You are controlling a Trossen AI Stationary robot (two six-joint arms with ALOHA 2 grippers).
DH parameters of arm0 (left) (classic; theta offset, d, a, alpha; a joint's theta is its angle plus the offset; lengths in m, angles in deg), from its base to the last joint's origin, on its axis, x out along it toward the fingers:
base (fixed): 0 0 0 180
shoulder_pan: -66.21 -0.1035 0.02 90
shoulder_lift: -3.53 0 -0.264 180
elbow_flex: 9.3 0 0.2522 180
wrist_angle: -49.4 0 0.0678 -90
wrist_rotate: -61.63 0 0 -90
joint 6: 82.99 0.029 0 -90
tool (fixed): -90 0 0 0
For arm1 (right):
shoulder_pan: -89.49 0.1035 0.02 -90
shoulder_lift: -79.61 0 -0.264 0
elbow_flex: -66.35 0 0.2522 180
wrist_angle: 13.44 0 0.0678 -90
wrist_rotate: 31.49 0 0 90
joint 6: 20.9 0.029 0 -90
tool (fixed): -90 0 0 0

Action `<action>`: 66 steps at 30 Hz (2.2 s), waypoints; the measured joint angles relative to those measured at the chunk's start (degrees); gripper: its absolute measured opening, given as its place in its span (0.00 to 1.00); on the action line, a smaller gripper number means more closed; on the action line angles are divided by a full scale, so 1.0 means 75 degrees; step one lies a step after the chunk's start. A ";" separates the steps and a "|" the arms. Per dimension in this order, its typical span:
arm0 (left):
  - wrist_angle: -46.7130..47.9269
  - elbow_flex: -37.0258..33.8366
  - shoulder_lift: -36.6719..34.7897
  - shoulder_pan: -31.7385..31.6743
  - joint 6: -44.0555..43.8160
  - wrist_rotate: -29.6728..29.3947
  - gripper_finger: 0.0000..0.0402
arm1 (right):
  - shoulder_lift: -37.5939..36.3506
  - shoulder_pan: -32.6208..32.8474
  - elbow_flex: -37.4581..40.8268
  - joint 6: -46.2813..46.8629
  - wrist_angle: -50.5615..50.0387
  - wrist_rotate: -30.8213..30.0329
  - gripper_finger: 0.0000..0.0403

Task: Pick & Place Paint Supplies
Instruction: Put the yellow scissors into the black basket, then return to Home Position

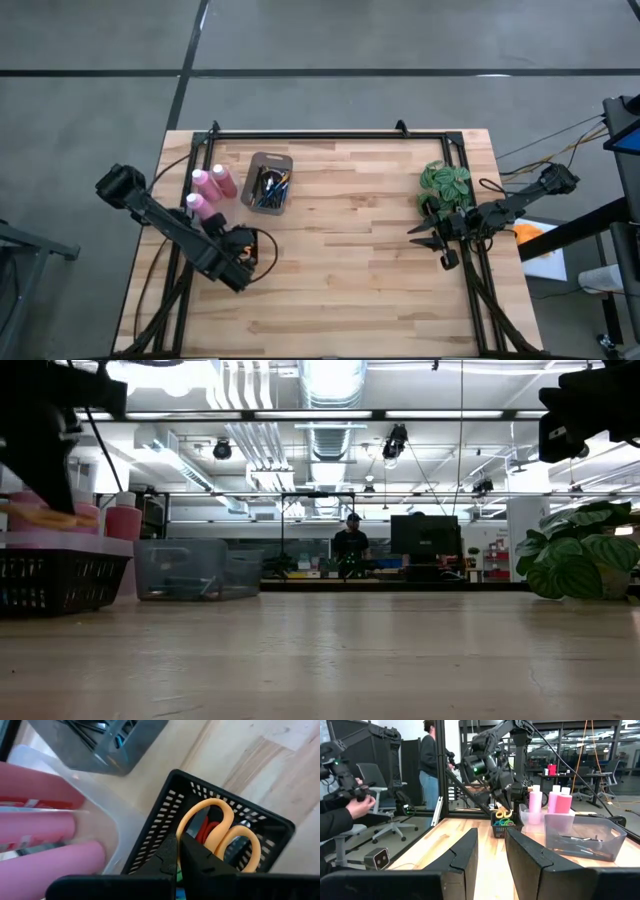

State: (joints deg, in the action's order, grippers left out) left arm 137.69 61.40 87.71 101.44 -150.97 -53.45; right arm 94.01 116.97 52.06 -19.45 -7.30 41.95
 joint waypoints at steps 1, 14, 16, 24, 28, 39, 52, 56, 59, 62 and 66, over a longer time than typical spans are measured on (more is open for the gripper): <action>-0.0172 -0.0146 -0.0006 -0.0003 0.0001 0.0000 0.02 | 0.0000 -0.0002 0.0003 0.0000 0.0000 0.0000 0.24; -0.1535 -0.1231 -0.0012 -0.0003 -0.0389 0.0159 0.02 | 0.0000 -0.0002 0.0001 0.0000 0.0001 0.0000 0.24; -0.1635 -0.1270 -0.0012 -0.0003 -0.0401 0.0204 0.02 | 0.0000 -0.0003 0.0003 0.0000 0.0000 0.0000 0.24; -0.1905 -0.1512 -0.0012 -0.0003 -0.0591 0.0231 0.02 | 0.0000 -0.0003 0.0002 0.0000 0.0003 0.0000 0.24; -0.1987 -0.1552 -0.0012 -0.0003 -0.0565 0.0233 0.05 | 0.0001 -0.0003 0.0002 0.0000 0.0001 0.0000 0.24; -0.2059 -0.1552 -0.0012 -0.0007 -0.0507 0.0291 0.28 | 0.0000 -0.0003 0.0003 0.0000 0.0000 0.0000 0.24; -0.2244 -0.1286 -0.0012 -0.0006 -0.0057 0.0125 0.29 | 0.0001 -0.0003 0.0003 0.0000 0.0001 0.0000 0.24; -0.2304 -0.0769 -0.0012 -0.0003 0.0609 -0.0437 0.29 | 0.0001 -0.0001 0.0002 0.0000 0.0001 0.0001 0.24; -0.2513 -0.0356 -0.0012 -0.0005 0.1336 -0.0972 0.29 | 0.0000 -0.0002 0.0003 0.0000 0.0002 0.0000 0.24; -0.3127 -0.0022 -0.0017 -0.0009 0.2239 -0.1623 0.29 | 0.0000 -0.0001 0.0000 0.0000 0.0000 0.0001 0.24; -0.4686 0.0158 -0.0017 -0.0048 0.4054 -0.2058 0.29 | 0.0000 -0.0001 0.0000 0.0000 0.0003 0.0000 0.24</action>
State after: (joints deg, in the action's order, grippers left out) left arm 102.54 62.58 87.58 101.08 -120.56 -68.89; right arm 94.01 116.96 52.06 -19.45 -7.28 41.95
